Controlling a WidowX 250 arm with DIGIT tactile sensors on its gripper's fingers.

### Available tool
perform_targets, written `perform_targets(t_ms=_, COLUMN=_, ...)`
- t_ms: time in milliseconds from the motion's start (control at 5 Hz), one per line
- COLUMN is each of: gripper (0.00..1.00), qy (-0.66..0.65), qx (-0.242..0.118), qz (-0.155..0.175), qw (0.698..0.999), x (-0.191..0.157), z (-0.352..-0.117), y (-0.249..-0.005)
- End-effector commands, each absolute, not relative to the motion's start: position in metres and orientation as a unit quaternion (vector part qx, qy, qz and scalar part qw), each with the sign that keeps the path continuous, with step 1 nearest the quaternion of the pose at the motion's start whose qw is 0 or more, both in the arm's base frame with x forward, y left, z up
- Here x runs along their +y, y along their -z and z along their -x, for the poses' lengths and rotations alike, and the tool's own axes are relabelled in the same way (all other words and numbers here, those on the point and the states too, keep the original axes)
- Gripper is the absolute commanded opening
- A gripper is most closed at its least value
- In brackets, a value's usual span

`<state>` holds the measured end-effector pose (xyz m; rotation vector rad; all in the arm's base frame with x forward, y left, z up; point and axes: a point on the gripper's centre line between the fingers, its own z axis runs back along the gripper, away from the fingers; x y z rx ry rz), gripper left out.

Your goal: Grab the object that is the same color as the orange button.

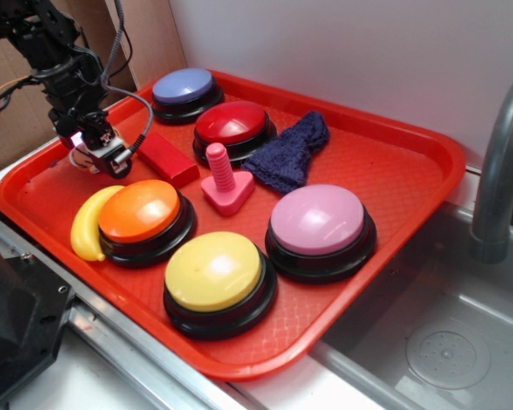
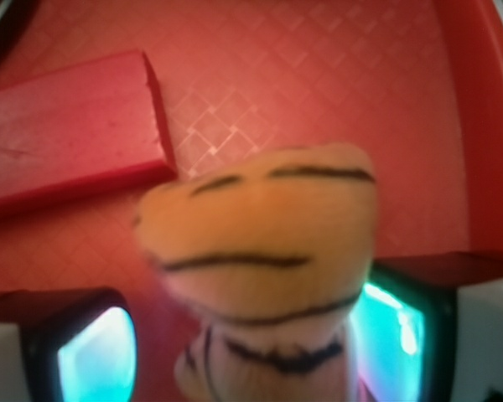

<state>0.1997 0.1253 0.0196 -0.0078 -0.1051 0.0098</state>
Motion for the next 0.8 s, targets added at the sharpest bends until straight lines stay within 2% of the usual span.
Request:
perform_targets(t_ms=0, gripper=0.0, qy=-0.012, qx=-0.06, qz=-0.007, qw=0.998, x=0.133, z=-0.206, y=-0.02)
perform_targets(t_ms=200, gripper=0.0, qy=-0.022, qx=-0.062, qz=-0.009, qw=0.998, x=0.133, z=-0.204, y=-0.024)
perform_targets(t_ms=600, gripper=0.0, qy=-0.058, qx=-0.061, qz=0.008, qw=0.996, x=0.108, z=-0.205, y=-0.073)
